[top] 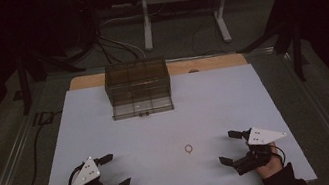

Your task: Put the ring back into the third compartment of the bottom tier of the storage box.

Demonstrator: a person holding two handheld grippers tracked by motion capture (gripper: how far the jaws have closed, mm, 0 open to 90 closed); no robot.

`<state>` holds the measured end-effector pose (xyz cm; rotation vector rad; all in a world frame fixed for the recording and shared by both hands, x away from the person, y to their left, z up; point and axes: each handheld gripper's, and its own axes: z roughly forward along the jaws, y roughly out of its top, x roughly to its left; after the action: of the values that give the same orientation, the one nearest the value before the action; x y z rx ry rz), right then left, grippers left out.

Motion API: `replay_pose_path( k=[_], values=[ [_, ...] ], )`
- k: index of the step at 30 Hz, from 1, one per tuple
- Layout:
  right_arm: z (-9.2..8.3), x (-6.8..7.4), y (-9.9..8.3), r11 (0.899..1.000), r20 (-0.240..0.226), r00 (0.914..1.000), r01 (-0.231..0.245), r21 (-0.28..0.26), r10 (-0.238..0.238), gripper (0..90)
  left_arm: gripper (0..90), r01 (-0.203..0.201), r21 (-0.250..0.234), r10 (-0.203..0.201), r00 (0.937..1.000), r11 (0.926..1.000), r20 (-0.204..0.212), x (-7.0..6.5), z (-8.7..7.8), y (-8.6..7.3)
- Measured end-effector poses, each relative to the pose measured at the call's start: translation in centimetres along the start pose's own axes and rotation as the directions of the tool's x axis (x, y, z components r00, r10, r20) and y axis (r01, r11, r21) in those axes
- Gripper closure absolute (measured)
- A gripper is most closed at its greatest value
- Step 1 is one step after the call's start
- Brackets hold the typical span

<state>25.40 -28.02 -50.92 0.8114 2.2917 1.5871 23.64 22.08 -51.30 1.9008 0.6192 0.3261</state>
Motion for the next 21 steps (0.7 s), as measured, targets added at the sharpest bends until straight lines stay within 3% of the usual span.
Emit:
replay_pose_path(
  k=[2, 3, 10, 15, 17, 21],
  values=[
    [0.1, -0.1, -0.1, 1.0, 0.008, 1.0, -0.003, 0.009, 0.003, 0.0, 0.5, -0.001, -0.001, 0.001, 1.0, 1.0, 0.001, -0.1, 0.0, 0.0],
    [0.0, -0.1, -0.1, 1.0, 0.034, 0.9994, -0.001, 0.017, 0.0, 0.0, 0.5, -0.006, -0.015, 0.006, 1.0, 0.9999, 0.001, -0.3, 0.0, 0.3],
    [-0.4, -0.4, -0.2, 1.0, 0.031, 0.9993, -0.019, 0.007, 0.019, 0.0, 0.5, 0.0, -0.035, -0.001, 0.9999, 0.9994, -0.011, -0.3, -0.1, 0.4],
    [-0.3, -0.2, 0.0, 1.0, 0.027, 0.9996, -0.008, 0.009, 0.008, 0.0, 0.5, 0.001, -0.039, -0.001, 1.0, 0.9992, -0.008, -0.3, -0.3, 0.3],
    [-0.4, 0.4, 0.4, 0.999, 0.063, 0.9973, 0.036, 0.027, -0.038, 0.0, 0.5, -0.003, -0.038, 0.003, 1.0, 0.9993, 0.003, -0.2, -0.2, 0.3],
    [-0.3, 0.7, 1.0, 0.999, 0.047, 0.9986, 0.021, 0.024, -0.022, 0.0, 0.5, -0.005, -0.041, 0.005, 0.9999, 0.9991, 0.009, -0.3, -0.2, 0.2]
  ],
)
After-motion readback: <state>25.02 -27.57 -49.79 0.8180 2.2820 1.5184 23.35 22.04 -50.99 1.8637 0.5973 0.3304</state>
